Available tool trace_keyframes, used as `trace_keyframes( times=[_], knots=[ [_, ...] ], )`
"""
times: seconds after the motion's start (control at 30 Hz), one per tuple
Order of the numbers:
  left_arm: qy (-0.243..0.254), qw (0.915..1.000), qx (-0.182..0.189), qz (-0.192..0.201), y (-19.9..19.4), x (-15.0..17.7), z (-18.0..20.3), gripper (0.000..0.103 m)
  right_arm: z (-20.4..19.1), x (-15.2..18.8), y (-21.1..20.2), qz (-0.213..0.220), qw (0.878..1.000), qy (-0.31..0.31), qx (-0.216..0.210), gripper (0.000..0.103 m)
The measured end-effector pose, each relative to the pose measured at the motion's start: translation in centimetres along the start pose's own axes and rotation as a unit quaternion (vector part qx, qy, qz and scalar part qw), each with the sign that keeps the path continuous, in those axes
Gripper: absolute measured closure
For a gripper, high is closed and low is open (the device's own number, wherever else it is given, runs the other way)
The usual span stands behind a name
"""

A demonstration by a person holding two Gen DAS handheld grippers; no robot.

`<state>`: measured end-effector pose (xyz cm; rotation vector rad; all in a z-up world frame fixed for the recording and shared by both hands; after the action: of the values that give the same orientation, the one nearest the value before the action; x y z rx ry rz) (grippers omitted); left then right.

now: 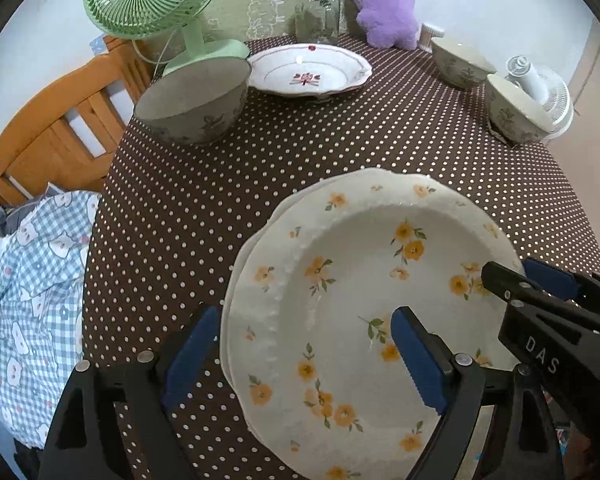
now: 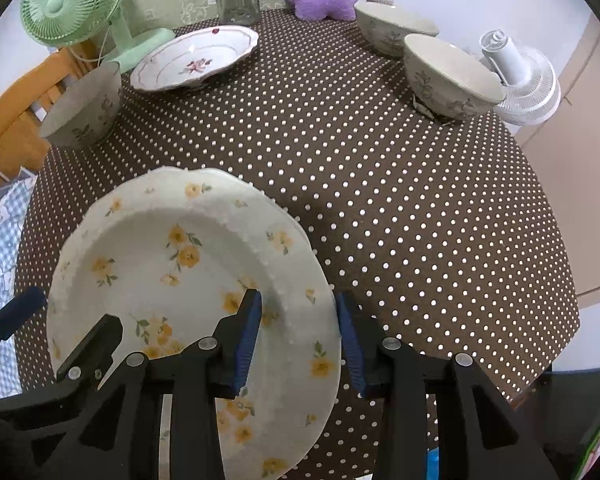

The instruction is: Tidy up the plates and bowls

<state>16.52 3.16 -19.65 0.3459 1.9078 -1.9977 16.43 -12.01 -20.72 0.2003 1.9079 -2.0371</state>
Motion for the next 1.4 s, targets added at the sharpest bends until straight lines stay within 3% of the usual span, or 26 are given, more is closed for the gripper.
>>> trace_keyframes(
  times=[0.1,0.13,0.17,0.23,0.47,0.7,1.1,1.4],
  knots=[
    [0.004,0.9999,0.009,0.008,-0.9,-0.6,-0.3,0.011,-0.1,-0.7,-1.4,0.019,1.000,0.003,0.000,0.049],
    [0.006,0.9998,0.014,0.011,-1.3,-0.9,-0.3,0.010,-0.1,-0.9,-1.9,0.027,1.000,0.006,-0.002,0.037],
    [0.007,0.9997,0.018,0.014,-1.7,-1.0,-0.3,0.009,-0.1,-1.1,-2.5,0.035,0.999,0.011,-0.004,0.031],
    [0.013,0.9993,0.027,0.023,-2.5,-1.4,-0.2,0.007,0.0,-1.5,-3.9,0.055,0.998,0.018,-0.003,0.030],
    [0.030,0.9970,0.053,0.049,-5.0,-2.8,0.9,0.003,-0.2,-2.3,-7.0,0.081,0.996,0.023,0.007,0.029],
    [0.019,0.9962,0.051,0.068,-6.1,-4.1,1.7,0.005,0.7,-3.4,-8.7,0.106,0.994,0.022,0.011,0.029],
    [-0.065,0.9931,0.010,0.097,-5.5,-8.9,4.0,0.009,3.0,-9.9,-7.6,0.131,0.990,-0.022,-0.040,0.029],
    [-0.145,0.9793,-0.051,0.132,-3.9,-13.7,4.9,0.015,5.0,-16.9,-5.8,0.155,0.981,-0.080,-0.081,0.029]
  ],
)
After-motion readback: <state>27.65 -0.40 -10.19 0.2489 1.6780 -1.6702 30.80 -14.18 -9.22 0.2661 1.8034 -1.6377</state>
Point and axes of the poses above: each gripper's, at about its wrist camera, not at the fingertips, and y roughly the way its jaws point, z to its right, x to its underside, the point moved 7 cm from there along y, roughly the way its jaws point, and after that the axes turned 12 degrees about -y, right-handed, at the moved point
